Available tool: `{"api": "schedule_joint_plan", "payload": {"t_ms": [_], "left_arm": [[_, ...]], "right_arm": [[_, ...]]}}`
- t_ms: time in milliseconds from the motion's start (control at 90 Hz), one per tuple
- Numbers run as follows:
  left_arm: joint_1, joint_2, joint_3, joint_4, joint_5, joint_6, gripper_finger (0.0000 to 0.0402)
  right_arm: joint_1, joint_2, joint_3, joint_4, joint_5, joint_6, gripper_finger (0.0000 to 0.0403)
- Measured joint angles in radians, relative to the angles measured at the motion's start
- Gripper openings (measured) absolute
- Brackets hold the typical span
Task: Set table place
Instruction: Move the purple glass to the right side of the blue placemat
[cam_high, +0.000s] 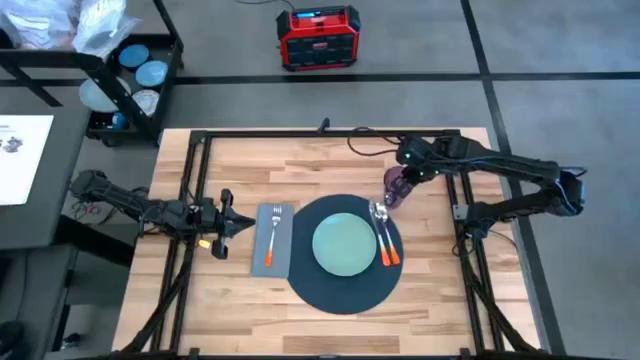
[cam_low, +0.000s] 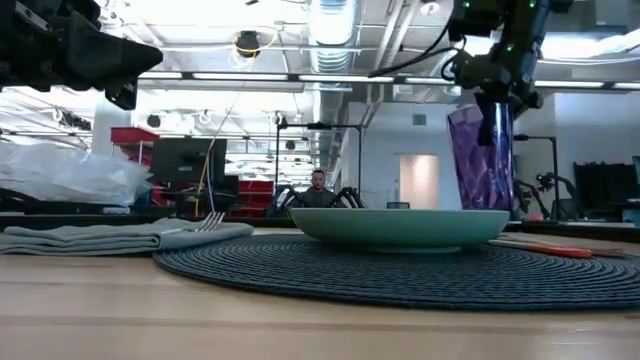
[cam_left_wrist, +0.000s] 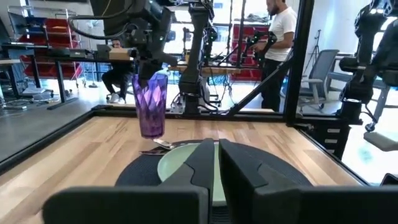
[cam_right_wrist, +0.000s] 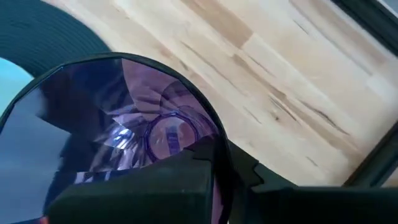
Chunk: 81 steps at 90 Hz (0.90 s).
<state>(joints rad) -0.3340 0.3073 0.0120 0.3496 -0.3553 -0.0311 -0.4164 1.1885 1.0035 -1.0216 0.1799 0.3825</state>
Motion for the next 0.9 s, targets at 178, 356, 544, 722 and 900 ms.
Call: {"api": "schedule_joint_plan", "payload": {"t_ms": [178, 356, 544, 722, 900], "left_arm": [[0.0, 0.0, 0.0, 0.0, 0.0, 0.0, 0.0008], [0.0, 0.0, 0.0, -0.001, 0.0, 0.0, 0.0008], [0.0, 0.0, 0.0, -0.002, 0.0, 0.0, 0.0008], [0.0, 0.0, 0.0, -0.003, 0.0, -0.01, 0.0008], [0.0, 0.0, 0.0, -0.008, 0.0, -0.019, 0.0008]], "right_arm": [[-0.059, 0.004, -0.026, 0.038, 0.004, -0.038, 0.0], [-0.099, 0.01, -0.028, 0.079, -0.028, -0.07, 0.0], [-0.11, 0.01, -0.028, 0.082, -0.051, -0.077, 0.0], [-0.11, 0.01, -0.028, 0.081, -0.052, -0.071, 0.0], [-0.108, 0.01, -0.079, 0.114, -0.055, -0.07, 0.0]]}}
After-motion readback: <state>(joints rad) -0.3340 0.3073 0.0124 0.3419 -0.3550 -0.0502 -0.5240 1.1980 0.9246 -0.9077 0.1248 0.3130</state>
